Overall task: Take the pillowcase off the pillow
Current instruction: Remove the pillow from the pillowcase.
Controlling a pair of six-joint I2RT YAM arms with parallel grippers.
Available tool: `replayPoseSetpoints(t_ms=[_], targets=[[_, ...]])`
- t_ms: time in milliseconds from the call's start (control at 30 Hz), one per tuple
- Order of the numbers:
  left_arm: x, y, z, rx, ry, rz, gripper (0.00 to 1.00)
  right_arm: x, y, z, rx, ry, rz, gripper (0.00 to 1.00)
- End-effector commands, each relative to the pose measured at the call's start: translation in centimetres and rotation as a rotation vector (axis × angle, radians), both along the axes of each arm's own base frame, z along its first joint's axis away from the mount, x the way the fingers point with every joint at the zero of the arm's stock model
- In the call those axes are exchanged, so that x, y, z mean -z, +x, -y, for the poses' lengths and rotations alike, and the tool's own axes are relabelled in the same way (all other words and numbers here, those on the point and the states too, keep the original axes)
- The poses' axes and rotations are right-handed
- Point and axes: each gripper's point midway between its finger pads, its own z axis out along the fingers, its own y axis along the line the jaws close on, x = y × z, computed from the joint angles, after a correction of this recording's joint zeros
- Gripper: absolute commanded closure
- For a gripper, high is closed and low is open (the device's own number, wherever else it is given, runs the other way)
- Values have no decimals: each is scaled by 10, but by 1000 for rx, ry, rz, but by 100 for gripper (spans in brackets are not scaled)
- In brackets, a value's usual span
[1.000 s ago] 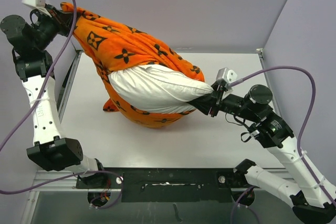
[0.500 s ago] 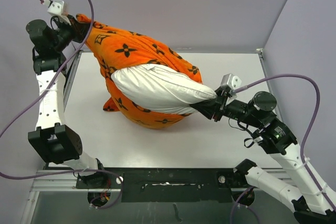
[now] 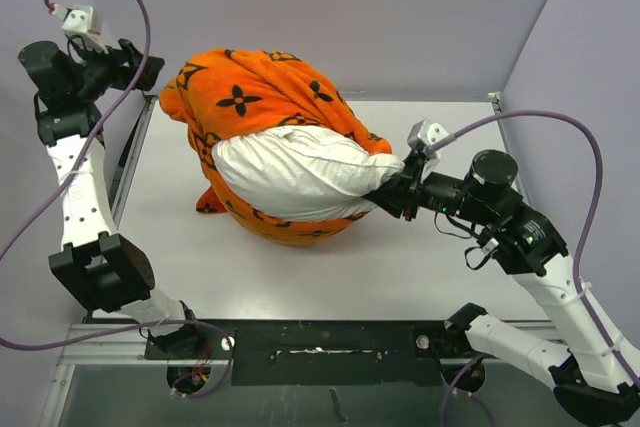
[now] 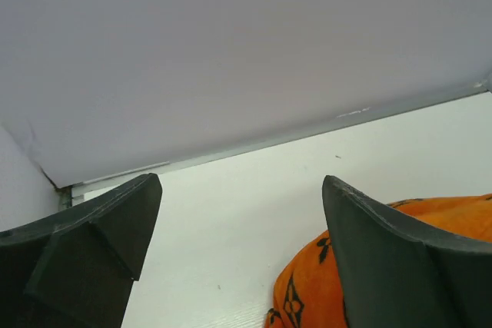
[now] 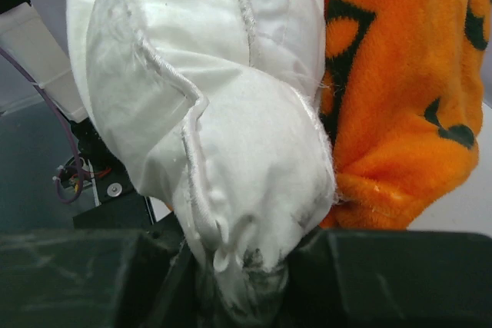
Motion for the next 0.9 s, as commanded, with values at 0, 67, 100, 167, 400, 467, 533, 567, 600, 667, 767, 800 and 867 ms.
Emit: replayPoseSetpoints(t_ms=[0,67,100,167,400,467,533,567,600,667,767,800,867], targets=[[-123,-78,21,44,71,274,10,-3,15,-9,-14,-39,-76,100],[-146,-106,36,108,81,326,5,-8,23,-16,-24,-47,-88,100],[-152,-120,47,154,97,346,3,-9,26,-18,-28,-51,-93,100],[-156,-147,71,246,150,392,2,-14,30,-22,-38,-50,-94,100],[-123,-199,133,441,376,520,3,-11,35,-27,-40,-54,-121,100],[-108,-200,149,477,421,506,5,-7,35,-28,-42,-55,-131,100],[-93,-198,163,503,478,490,6,-5,36,-28,-40,-51,-140,100],[-85,-197,169,514,507,480,7,-4,36,-29,-39,-51,-145,100],[-77,-193,173,521,534,463,8,-4,36,-28,-38,-51,-145,100],[-64,-183,176,515,576,430,9,-4,35,-28,-38,-52,-145,100],[-57,-168,171,481,598,399,13,-5,33,-26,-40,-57,-142,100],[-55,-165,171,476,607,398,14,-5,33,-25,-39,-60,-140,100],[-50,-159,170,459,622,402,18,-4,32,-24,-39,-67,-141,100]])
